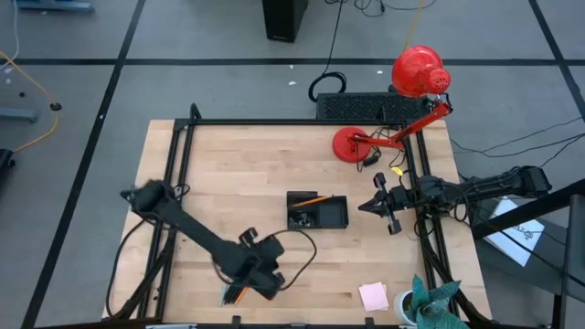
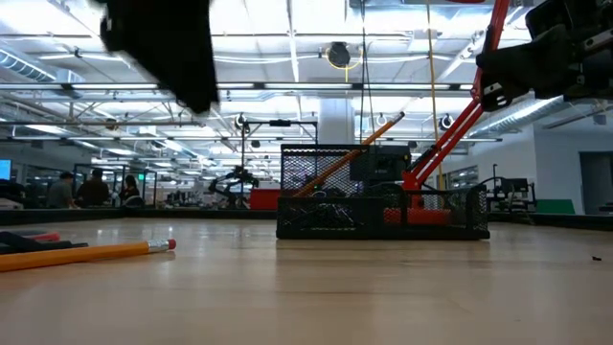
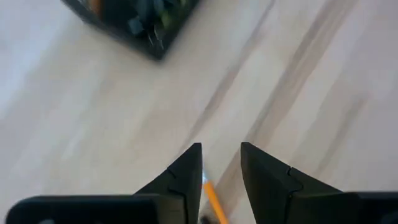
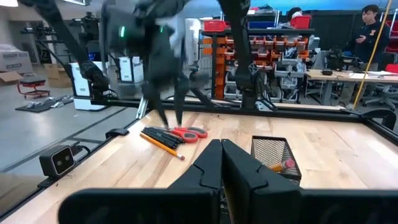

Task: Pick and place office supplies into organizer
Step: Put the orange pencil into the desk organizer

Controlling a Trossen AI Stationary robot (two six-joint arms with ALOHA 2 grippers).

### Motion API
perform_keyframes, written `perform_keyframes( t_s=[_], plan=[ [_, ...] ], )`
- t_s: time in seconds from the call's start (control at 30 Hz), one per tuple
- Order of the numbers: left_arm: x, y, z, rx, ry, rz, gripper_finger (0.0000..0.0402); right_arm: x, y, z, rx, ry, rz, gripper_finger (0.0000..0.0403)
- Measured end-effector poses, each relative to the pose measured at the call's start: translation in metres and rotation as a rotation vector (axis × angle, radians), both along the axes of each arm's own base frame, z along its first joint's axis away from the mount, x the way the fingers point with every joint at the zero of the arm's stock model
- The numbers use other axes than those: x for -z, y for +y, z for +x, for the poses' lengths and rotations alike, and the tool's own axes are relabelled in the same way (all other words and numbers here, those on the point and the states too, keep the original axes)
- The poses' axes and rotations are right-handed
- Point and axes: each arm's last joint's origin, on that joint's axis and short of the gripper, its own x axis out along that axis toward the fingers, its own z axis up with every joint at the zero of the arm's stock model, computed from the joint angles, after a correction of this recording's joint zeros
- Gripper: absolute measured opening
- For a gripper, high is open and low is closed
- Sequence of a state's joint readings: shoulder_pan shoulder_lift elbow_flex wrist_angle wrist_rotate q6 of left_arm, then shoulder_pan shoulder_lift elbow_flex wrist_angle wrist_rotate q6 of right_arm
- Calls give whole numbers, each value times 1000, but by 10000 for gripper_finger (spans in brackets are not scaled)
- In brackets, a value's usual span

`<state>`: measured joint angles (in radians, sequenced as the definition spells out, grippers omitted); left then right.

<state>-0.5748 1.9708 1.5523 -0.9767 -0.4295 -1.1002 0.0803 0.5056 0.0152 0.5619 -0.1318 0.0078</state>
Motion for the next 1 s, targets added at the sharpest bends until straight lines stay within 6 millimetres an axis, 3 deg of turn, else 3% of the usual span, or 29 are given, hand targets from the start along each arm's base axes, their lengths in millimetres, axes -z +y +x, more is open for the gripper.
perform_keyframes(
  t_s=[0.2,0.53,1.0],
  plan=[
    [36,5,12,-64,188,-109,120,-2,0,0,0,-19,2,0],
    [40,7,14,-89,222,-182,179,-3,0,0,-1,-26,9,0],
    [69,14,0,-112,286,-213,184,-1,0,0,-5,-5,26,0]
  ],
)
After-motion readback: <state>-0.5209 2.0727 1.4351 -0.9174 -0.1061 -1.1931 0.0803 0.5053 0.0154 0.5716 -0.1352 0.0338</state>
